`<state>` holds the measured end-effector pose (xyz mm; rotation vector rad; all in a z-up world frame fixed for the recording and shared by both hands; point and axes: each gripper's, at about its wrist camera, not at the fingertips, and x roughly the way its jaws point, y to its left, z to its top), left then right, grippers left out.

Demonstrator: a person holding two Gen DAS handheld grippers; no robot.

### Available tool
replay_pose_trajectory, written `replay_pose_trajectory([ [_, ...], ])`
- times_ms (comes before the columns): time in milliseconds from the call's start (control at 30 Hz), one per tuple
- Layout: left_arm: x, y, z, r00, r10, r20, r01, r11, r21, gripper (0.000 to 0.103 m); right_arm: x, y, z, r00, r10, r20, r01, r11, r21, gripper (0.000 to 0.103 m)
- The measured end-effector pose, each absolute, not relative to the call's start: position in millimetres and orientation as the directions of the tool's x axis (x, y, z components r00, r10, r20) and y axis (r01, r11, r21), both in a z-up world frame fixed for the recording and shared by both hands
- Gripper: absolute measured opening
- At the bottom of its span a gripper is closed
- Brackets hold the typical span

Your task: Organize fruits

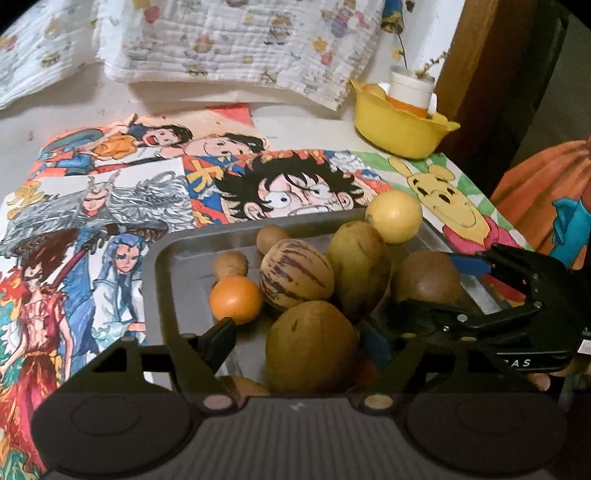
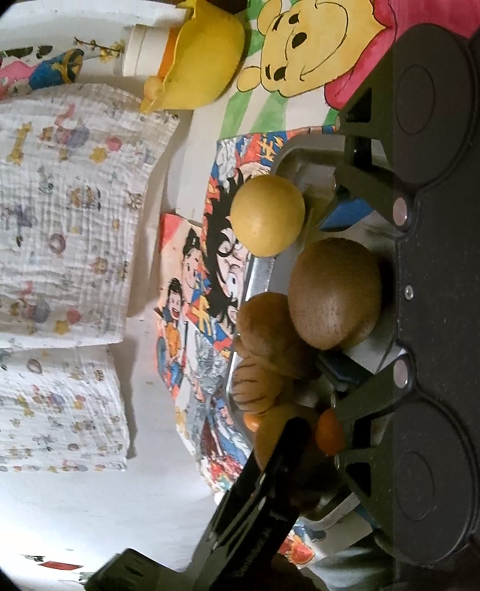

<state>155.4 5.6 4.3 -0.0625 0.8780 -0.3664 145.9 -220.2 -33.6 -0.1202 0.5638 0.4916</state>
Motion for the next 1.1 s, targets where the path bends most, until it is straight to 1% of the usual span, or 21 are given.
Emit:
replay_pose_trajectory([
  [133, 147, 10, 11, 0.619, -0.32, -0.717, 0.26, 0.945, -0.198, 0.087, 141, -221, -31, 0.746, 0.414, -0.522, -0.468, 0.883, 0.032, 0.08],
  [200, 143, 13, 14, 0.637, -0.311, -0.705, 0.24, 0.95, -0.201, 0.094, 138, -222, -30, 0.753, 0.413, -0.512, -0.462, 0.886, 0.035, 0.083],
  [367, 133, 20, 20, 0.687, -0.276, -0.672, 0.189, 0.961, -0.202, 0.102, 129, -221, -26, 0.786, 0.389, -0.48, -0.423, 0.905, 0.04, 0.09],
  [533, 123, 26, 23, 0.727, -0.234, -0.645, 0.13, 0.97, -0.205, 0.102, 113, -218, -18, 0.835, 0.339, -0.434, -0.371, 0.929, 0.012, 0.098],
  [667, 111, 27, 25, 0.758, -0.186, -0.625, 0.093, 0.979, -0.179, 0.102, 99, -214, -12, 0.862, 0.303, -0.407, -0.341, 0.94, -0.023, 0.102],
  [767, 100, 26, 27, 0.778, -0.164, -0.607, 0.084, 0.984, -0.159, 0.102, 90, -213, -8, 0.873, 0.282, -0.398, -0.316, 0.948, -0.022, 0.102],
  [1100, 59, 24, 30, 0.812, -0.102, -0.574, 0.041, 0.992, -0.119, 0.102, 59, -218, -3, 0.88, 0.262, -0.397, -0.262, 0.963, 0.056, 0.102],
])
